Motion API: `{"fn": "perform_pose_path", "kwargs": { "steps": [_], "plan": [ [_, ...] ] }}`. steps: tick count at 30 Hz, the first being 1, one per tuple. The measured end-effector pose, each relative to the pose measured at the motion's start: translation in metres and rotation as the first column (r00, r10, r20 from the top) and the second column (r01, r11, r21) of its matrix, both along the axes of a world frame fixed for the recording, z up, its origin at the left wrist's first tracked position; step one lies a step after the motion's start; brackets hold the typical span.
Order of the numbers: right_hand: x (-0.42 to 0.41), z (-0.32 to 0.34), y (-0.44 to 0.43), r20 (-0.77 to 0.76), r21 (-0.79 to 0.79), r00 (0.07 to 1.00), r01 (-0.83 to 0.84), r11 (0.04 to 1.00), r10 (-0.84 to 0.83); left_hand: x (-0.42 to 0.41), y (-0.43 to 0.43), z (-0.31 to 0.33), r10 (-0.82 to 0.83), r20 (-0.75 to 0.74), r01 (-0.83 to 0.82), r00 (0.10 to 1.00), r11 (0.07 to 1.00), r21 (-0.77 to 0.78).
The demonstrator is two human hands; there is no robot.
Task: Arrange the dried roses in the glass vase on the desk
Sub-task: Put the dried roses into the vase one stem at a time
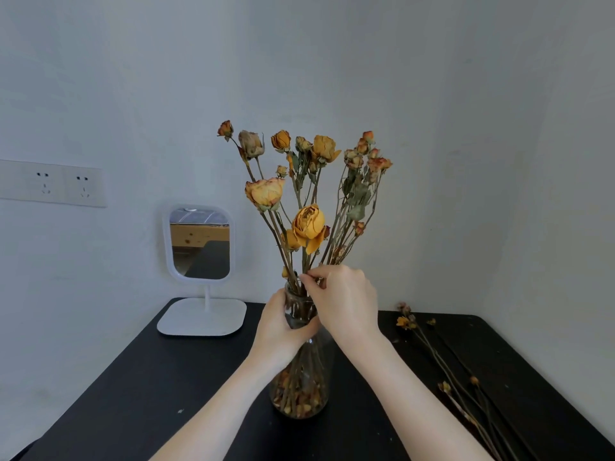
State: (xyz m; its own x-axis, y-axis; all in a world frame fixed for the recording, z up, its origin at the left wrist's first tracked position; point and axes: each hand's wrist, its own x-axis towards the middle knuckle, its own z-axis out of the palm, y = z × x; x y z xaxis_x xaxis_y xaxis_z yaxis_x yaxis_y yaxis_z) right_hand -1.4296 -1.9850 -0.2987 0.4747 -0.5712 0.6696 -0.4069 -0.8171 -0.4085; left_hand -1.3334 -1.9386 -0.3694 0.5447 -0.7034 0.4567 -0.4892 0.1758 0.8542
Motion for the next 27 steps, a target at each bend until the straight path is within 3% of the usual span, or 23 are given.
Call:
{"fn": "perform_pose_path", "kwargs": {
  "steps": [7, 9, 11, 13, 16, 20, 23, 27],
  "plan": [
    [-0.034, -0.006, 0.006, 0.057, -0.010, 0.997, -0.052, 0.999, 0.052, -0.005, 0.010, 0.004, 0.004, 0.008, -0.004, 1.000, 0.998, 0.070],
    [-0.050, -0.014, 0.003, 0.024, 0.029, 0.999, -0.040, 0.999, 0.039, -0.012, 0.017, -0.002, 0.138, 0.015, -0.139, 0.990, 0.990, 0.039],
    [-0.070, -0.023, -0.006, -0.023, 0.093, 1.000, 0.004, 0.996, -0.002, -0.026, 0.028, -0.010, 0.373, 0.038, -0.373, 0.927, 0.928, -0.012],
    [-0.091, -0.034, -0.021, -0.059, 0.174, 0.996, 0.082, 0.981, -0.072, -0.046, 0.041, -0.022, 0.464, 0.174, -0.446, 0.869, 0.885, -0.132],
    [-0.124, -0.053, -0.048, -0.139, 0.282, 0.972, 0.220, 0.934, -0.187, -0.082, 0.048, -0.038, 0.290, 0.382, -0.236, 0.877, 0.955, -0.181],
    [-0.173, -0.079, -0.082, -0.278, 0.352, 0.913, 0.386, 0.853, -0.299, -0.121, 0.026, -0.050, 0.011, 0.536, -0.049, 0.844, 0.997, 0.056],
    [-0.208, -0.092, -0.099, -0.358, 0.380, 0.868, 0.472, 0.795, -0.344, -0.143, -0.008, -0.057, -0.096, 0.547, -0.029, 0.832, 0.976, 0.215],
    [-0.239, -0.104, -0.114, -0.416, 0.418, 0.838, 0.521, 0.744, -0.353, -0.164, -0.054, -0.064, -0.171, 0.441, -0.014, 0.881, 0.922, 0.386]
  ]
}}
